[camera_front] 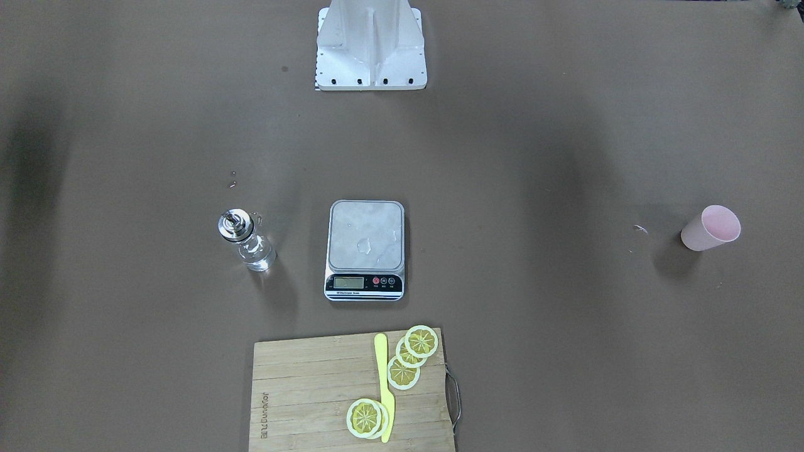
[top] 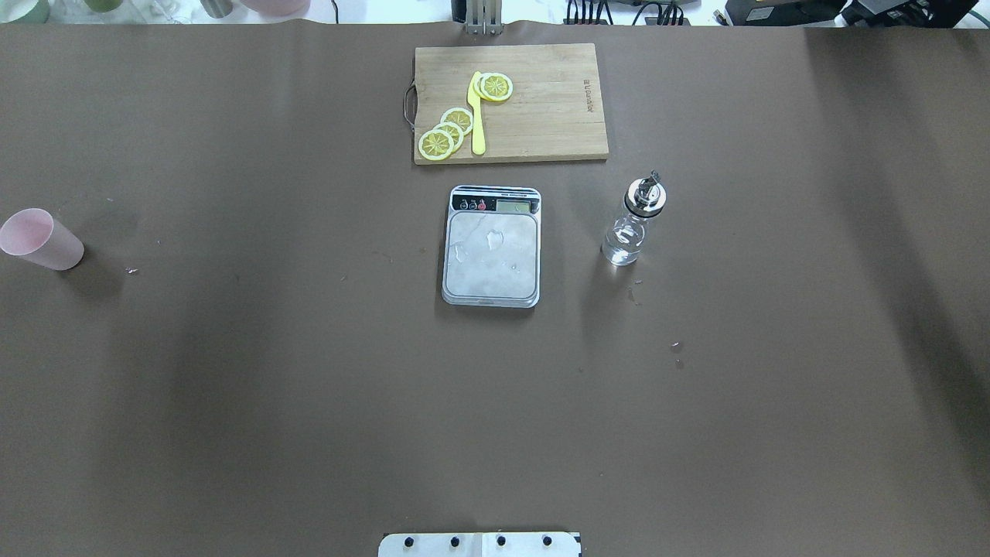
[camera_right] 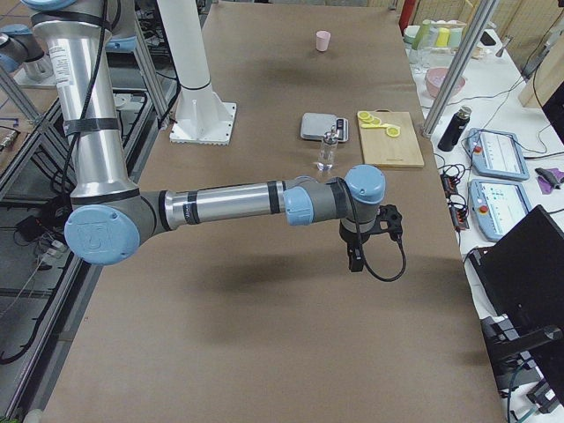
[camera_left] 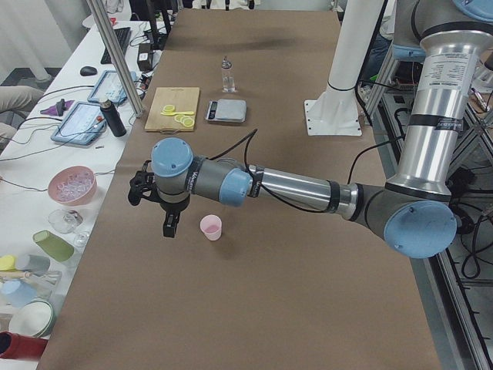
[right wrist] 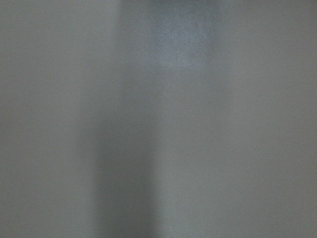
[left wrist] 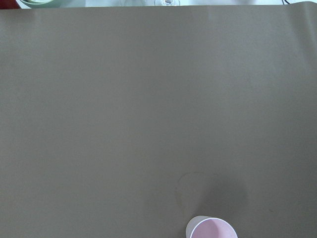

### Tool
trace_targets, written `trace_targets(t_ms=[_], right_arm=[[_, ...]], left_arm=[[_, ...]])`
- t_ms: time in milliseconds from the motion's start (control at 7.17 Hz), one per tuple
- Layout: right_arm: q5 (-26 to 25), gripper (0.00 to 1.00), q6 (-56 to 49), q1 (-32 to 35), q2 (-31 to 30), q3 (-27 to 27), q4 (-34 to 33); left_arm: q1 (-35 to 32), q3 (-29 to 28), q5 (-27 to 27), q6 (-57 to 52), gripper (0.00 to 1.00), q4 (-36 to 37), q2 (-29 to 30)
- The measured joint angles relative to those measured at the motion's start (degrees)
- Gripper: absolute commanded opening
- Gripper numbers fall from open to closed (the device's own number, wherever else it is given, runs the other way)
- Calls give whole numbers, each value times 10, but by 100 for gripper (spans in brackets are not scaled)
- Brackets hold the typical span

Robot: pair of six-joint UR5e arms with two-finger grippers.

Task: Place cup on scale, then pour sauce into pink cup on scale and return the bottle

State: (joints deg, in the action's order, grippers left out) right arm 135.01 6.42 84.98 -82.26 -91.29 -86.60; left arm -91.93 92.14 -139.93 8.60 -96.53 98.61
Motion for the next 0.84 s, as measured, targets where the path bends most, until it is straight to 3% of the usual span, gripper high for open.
trace_targets(t_ms=[836], right_arm=[[2,100,1,0,-5,-26,0]], left_arm=[[5,31,43,18,98,-37,-13]])
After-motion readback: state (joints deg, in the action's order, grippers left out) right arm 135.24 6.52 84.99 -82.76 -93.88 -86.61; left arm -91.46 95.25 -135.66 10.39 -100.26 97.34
